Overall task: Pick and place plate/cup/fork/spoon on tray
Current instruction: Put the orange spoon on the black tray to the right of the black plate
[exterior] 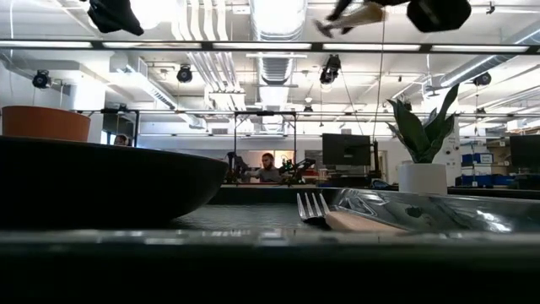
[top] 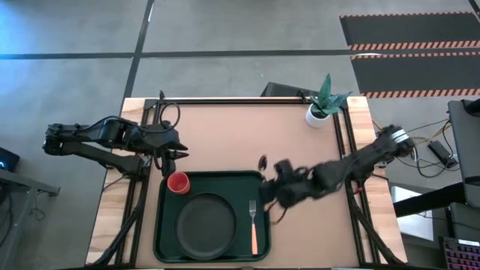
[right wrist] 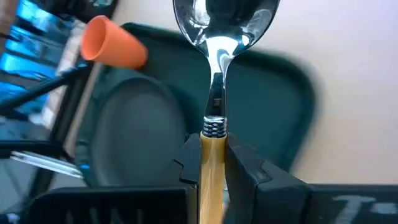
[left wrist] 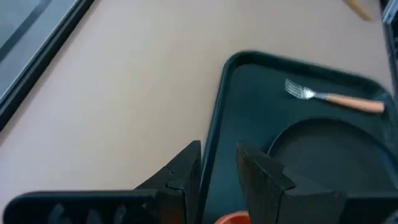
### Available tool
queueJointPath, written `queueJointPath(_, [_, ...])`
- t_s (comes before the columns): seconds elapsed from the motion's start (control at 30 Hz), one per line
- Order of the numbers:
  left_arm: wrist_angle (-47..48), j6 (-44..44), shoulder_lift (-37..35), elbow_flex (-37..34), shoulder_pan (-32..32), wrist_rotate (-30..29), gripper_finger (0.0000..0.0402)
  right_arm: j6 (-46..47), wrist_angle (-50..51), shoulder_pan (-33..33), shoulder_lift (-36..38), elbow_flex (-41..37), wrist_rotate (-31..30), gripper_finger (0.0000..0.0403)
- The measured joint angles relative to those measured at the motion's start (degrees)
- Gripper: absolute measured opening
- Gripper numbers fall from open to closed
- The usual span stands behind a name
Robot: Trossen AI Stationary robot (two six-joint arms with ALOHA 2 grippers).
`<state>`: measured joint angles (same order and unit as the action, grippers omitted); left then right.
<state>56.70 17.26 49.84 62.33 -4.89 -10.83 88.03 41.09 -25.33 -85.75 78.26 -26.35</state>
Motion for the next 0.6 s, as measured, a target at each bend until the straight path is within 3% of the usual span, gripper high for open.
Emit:
queueJointPath(0.2, [1.21,-0.2,-1.01,0.0,0.0,0.0,0.0083,5.25,-12.26,-1.53,-11.7,2.84,-0.52,0.003])
queueJointPath(0.43, [1.95,-1.6,-2.76,0.0,0.0,0.0,0.0083,7.5,-9.4,-1.74,-23.57,16.63,4.17,0.003])
queueJointPath(0.6, [3.28,-1.63,-3.62,0.0,0.0,0.01,0.0083,11.27,1.69,-2.81,-29.79,27.34,5.42,0.003])
